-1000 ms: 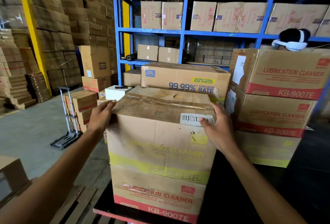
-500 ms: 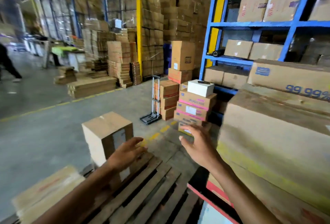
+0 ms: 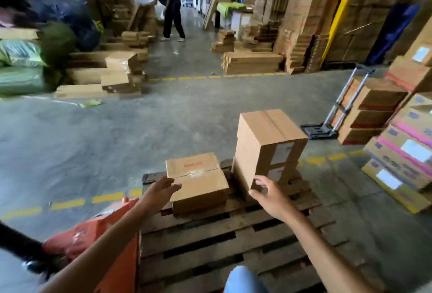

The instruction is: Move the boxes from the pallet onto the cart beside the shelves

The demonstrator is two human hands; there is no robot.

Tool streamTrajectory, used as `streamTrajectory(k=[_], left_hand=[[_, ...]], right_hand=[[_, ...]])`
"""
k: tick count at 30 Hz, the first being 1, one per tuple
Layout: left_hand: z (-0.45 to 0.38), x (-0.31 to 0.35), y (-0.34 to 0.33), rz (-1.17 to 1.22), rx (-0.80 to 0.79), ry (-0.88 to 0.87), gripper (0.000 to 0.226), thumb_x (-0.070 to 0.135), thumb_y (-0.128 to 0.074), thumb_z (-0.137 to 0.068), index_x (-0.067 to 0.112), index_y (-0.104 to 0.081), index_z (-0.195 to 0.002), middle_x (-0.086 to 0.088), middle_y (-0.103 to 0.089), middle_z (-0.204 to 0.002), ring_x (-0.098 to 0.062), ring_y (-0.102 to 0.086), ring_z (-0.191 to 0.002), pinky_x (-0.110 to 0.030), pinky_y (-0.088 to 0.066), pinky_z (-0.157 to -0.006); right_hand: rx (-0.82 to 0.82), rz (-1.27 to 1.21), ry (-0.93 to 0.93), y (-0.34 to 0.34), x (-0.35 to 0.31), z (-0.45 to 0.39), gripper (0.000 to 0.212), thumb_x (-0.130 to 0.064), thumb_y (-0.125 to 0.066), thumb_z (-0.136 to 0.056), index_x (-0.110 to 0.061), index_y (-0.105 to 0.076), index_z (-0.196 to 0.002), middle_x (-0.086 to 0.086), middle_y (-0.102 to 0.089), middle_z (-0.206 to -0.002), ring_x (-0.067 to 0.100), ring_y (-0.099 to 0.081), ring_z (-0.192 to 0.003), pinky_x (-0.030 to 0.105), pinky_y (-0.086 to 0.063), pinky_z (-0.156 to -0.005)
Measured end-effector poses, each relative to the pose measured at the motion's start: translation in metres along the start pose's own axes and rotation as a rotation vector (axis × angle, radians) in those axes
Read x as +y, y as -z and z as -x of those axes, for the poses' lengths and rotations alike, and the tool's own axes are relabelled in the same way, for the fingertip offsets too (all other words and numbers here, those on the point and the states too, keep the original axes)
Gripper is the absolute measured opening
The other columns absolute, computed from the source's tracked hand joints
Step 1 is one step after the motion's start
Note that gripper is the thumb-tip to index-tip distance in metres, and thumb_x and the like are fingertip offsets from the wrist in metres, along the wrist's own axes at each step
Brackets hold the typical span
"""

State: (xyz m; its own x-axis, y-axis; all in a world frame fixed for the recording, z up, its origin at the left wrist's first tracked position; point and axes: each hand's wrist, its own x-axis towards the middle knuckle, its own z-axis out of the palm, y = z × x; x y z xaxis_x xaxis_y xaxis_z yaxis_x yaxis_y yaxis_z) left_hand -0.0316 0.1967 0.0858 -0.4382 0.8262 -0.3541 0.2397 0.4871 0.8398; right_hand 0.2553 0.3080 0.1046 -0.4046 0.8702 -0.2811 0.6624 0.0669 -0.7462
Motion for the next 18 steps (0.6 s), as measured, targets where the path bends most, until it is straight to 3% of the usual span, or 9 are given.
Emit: streamTrajectory(k=[2, 3, 4, 6, 8, 11, 13, 18], left_hand=[[-0.017, -0.015, 0.002, 0.030, 0.027, 0.056, 0.011, 0.015, -0.058, -0.094, 0.007, -0.064, -0.099, -0.001, -0.066, -0.097, -0.011, -0.062, -0.091, -0.010, -0.046, -0.069], [-0.030, -0.024, 0.001, 0.062, 0.057, 0.075, 0.006, 0.011, -0.057, -0.094, 0.011, -0.064, -0.094, 0.002, -0.061, -0.090, -0.006, -0.062, -0.086, -0.007, -0.044, -0.063], [-0.045, -0.034, 0.001, 0.071, 0.085, 0.096, 0.007, 0.009, -0.058, -0.094, 0.011, -0.064, -0.095, 0.000, -0.060, -0.089, -0.004, -0.064, -0.088, -0.006, -0.044, -0.062], [-0.083, -0.061, 0.000, 0.085, 0.107, 0.151, 0.014, 0.013, -0.060, -0.093, 0.009, -0.066, -0.105, -0.003, -0.064, -0.099, -0.015, -0.063, -0.103, -0.012, -0.046, -0.072], [-0.121, -0.086, -0.006, 0.112, 0.108, 0.235, 0.017, 0.021, -0.063, -0.092, 0.014, -0.066, -0.107, -0.001, -0.067, -0.104, -0.015, -0.062, -0.101, -0.013, -0.047, -0.073], [-0.191, -0.124, -0.026, 0.145, 0.121, 0.386, 0.019, 0.030, -0.061, -0.092, 0.021, -0.062, -0.109, 0.003, -0.066, -0.105, -0.006, -0.060, -0.093, -0.003, -0.045, -0.065], [-0.233, -0.147, -0.041, 0.149, 0.134, 0.481, 0.022, 0.036, -0.061, -0.091, 0.023, -0.061, -0.109, 0.000, -0.065, -0.108, -0.015, -0.061, -0.101, -0.014, -0.048, -0.073], [-0.342, -0.207, -0.081, 0.172, 0.166, 0.662, 0.066, 0.056, -0.057, -0.087, 0.017, -0.046, -0.139, -0.009, -0.056, -0.136, -0.029, -0.055, -0.122, -0.044, -0.046, -0.100]], right_hand=[[-0.043, -0.015, -0.034, -0.015, 0.007, -0.031, 0.051, -0.029, -0.056, -0.093, -0.019, -0.041, -0.141, 0.005, -0.047, -0.143, 0.019, -0.043, -0.131, 0.024, -0.033, -0.094], [-0.071, -0.017, -0.058, -0.024, 0.013, -0.053, 0.051, -0.028, -0.057, -0.093, -0.018, -0.042, -0.140, 0.006, -0.048, -0.142, 0.019, -0.044, -0.130, 0.023, -0.034, -0.094], [-0.096, -0.017, -0.081, -0.033, 0.021, -0.075, 0.051, -0.027, -0.058, -0.093, -0.016, -0.042, -0.140, 0.007, -0.049, -0.142, 0.020, -0.045, -0.130, 0.023, -0.034, -0.094], [-0.141, -0.018, -0.128, -0.056, 0.038, -0.126, 0.053, -0.026, -0.059, -0.092, -0.013, -0.043, -0.141, 0.008, -0.049, -0.143, 0.020, -0.045, -0.130, 0.024, -0.035, -0.096], [-0.146, -0.029, -0.176, -0.076, 0.056, -0.176, 0.057, -0.027, -0.060, -0.091, -0.013, -0.040, -0.143, 0.008, -0.047, -0.144, 0.021, -0.044, -0.132, 0.028, -0.034, -0.101], [-0.156, -0.040, -0.273, -0.112, 0.090, -0.260, 0.065, -0.030, -0.061, -0.090, -0.013, -0.033, -0.147, 0.009, -0.041, -0.149, 0.022, -0.040, -0.135, 0.034, -0.033, -0.108], [-0.165, -0.040, -0.341, -0.136, 0.114, -0.308, 0.067, -0.033, -0.060, -0.090, -0.013, -0.032, -0.147, 0.009, -0.038, -0.151, 0.022, -0.036, -0.138, 0.037, -0.030, -0.112], [-0.137, 0.022, -0.428, -0.188, 0.178, -0.421, 0.070, -0.044, -0.053, -0.092, -0.016, -0.025, -0.150, 0.008, -0.030, -0.155, 0.025, -0.030, -0.142, 0.037, -0.025, -0.113]])
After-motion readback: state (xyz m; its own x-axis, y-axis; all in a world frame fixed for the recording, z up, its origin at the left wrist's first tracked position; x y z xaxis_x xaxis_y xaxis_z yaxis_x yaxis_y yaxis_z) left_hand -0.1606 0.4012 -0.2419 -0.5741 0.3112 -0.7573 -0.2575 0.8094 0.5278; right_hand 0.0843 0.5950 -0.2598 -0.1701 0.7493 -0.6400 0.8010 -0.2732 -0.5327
